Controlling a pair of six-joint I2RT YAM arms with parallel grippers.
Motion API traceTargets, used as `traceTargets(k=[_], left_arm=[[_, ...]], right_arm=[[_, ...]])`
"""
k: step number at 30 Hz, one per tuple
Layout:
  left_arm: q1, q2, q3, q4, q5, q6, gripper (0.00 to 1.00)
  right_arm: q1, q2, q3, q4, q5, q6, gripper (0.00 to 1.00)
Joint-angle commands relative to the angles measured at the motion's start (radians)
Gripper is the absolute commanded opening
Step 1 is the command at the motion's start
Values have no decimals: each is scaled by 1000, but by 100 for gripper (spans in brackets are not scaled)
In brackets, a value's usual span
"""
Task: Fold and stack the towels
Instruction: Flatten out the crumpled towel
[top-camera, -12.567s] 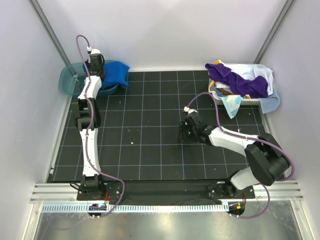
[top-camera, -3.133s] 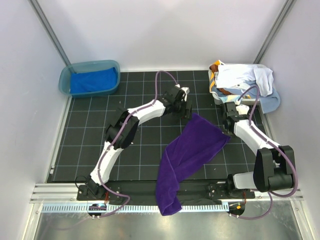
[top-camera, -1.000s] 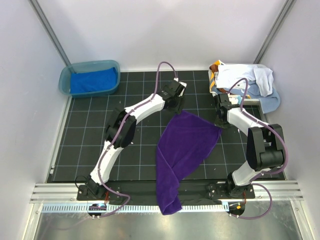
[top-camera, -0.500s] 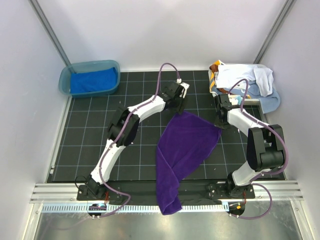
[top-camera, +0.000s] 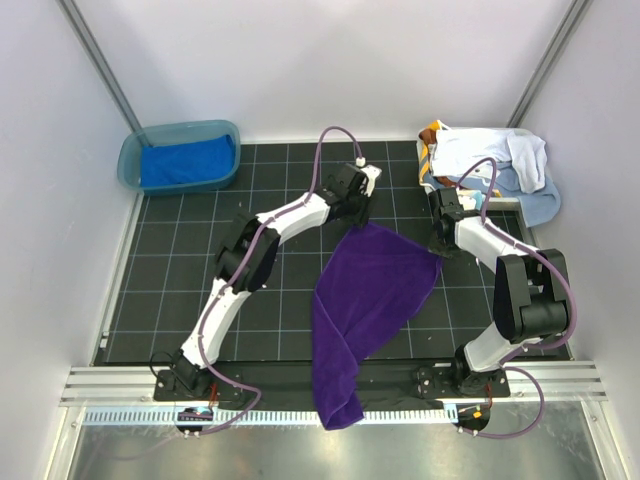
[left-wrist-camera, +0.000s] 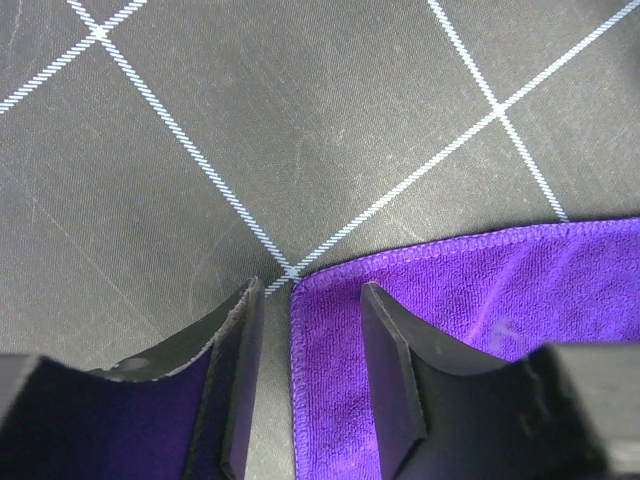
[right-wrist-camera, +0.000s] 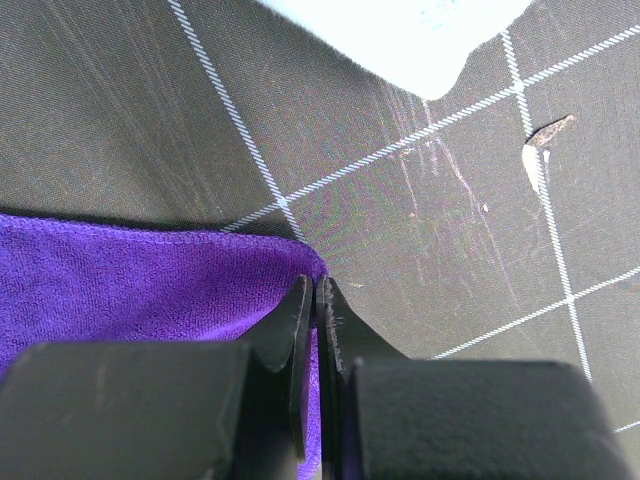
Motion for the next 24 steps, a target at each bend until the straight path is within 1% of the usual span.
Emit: traceTargets(k=[1,3,8,12,15,19,24], left_arm=[[-4,-8,-63,5,46,-2,45],[-7,-18,-100,16,50,-3,43],[-12,-43,-155,33,30,-5,42],[-13,-60,-187,39,23,5,43],[-21,-63,-192,38,27,21,45],[-38,-54,-177,23,-9,38,45],[-48,-23,-143,-11,-49,43,38]], right_arm=[[-2,-41,3,23,2,-11,1],[-2,-42,5,25,-3,-11,1],[-4,-39,8,26,-6,-8,1],[-2,-44,9,28,-9,-7,1],[-4,-47,9,28,-9,-10,1],[-4,-47,8,31,-10,-10,1],[-4,-47,8,34,-18,-8,1]])
